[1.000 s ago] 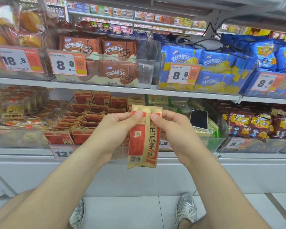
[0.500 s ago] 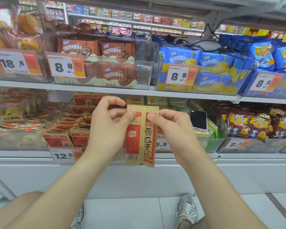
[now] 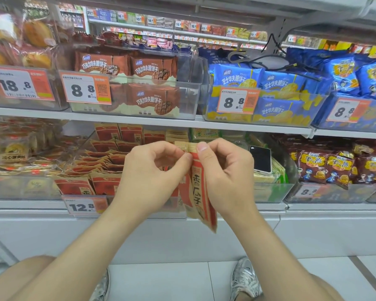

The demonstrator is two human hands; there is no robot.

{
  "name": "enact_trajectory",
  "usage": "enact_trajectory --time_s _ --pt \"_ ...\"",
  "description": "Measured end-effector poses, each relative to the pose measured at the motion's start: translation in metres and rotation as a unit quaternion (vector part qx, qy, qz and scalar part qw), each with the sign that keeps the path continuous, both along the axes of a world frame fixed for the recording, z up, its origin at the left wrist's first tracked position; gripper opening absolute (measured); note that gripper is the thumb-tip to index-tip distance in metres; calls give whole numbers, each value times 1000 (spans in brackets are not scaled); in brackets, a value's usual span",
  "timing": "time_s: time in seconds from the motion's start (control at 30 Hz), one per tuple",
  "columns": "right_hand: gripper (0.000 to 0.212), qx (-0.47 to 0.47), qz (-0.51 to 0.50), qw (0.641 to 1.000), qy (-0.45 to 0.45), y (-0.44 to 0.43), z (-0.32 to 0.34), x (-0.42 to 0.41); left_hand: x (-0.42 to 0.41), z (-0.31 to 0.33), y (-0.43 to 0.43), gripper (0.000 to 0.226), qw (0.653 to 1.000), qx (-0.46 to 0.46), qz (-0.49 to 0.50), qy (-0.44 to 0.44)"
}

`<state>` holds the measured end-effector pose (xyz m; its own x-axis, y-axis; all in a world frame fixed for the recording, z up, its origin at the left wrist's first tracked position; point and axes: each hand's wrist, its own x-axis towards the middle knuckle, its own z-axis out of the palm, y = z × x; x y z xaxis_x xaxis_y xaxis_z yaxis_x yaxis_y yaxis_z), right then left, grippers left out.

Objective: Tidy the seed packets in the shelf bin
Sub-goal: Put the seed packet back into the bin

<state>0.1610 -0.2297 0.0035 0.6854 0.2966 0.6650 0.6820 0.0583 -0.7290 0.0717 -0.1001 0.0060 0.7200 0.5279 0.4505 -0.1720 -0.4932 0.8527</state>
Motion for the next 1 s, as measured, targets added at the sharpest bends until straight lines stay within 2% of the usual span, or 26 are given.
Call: enact_trajectory --time_s 0.23,0.37,0.47,0.53,0.6,0.73,0.83,0.9,1.0 --pt "25 -11 -53 995 -85 0 0 -4 2 3 5 9 993 -93 -70 21" --pt "28 -20 -74 992 -96 1 -1 -1 2 3 6 10 991 -90 -92 19" --pt "29 -27 -81 991 -101 1 1 -1 2 1 7 10 995 -74 -72 12" --pt "24 -56 -60 995 -56 0 0 2 3 -1 9 10 998 -57 -30 14" --pt "15 -127 -36 991 12 -1 0 3 5 -4 11 10 999 -38 21 17" --pt "8 -263 33 961 83 0 0 -3 7 -6 14 12 993 -50 106 1" --pt "20 -317 79 939 108 0 0 -6 9 -6 20 15 986 -78 148 -15" --pt "29 -325 79 936 105 0 1 -6 9 -6 25 18 983 -108 147 -28" --pt "24 -269 54 954 123 0 4 -6 7 -5 26 26 990 -100 101 10"
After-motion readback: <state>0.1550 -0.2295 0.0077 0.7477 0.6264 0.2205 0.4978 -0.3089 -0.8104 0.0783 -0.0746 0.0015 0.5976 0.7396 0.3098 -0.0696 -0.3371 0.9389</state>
